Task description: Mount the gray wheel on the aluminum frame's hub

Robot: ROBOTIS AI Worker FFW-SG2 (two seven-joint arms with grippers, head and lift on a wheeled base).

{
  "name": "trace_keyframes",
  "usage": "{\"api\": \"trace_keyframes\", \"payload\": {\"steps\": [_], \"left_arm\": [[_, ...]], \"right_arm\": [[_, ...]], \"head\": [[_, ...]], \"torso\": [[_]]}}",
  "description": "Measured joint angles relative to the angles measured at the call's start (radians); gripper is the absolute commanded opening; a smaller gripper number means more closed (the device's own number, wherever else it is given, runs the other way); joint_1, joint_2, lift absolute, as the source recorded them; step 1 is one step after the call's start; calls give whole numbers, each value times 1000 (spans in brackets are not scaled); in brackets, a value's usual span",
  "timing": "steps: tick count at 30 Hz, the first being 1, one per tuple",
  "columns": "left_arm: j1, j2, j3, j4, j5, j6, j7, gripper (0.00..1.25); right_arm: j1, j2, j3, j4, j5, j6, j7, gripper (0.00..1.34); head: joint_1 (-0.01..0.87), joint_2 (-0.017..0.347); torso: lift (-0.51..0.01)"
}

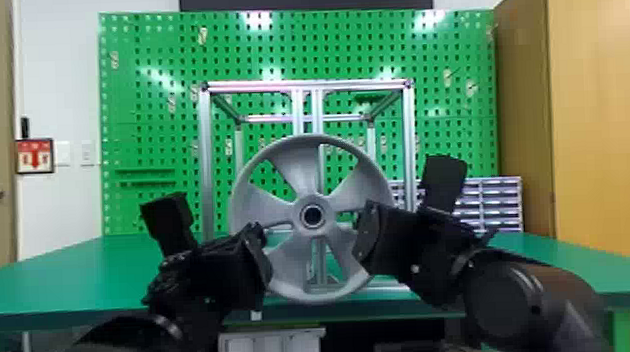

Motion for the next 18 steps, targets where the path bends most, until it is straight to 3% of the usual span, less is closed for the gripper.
{"api": "trace_keyframes", "payload": {"steps": [9,18], "left_arm": [[2,0,7,-4,1,0,-28,1250],[4,1,14,-4,4,0,-28,1250]], "right_arm": [[14,-2,-13,0,-11,-39,59,1223],[22,-2,-15,0,-11,-56,63,1223]], "head": [[-5,6],[-5,6]], "torso": [[-499],[-499]]}}
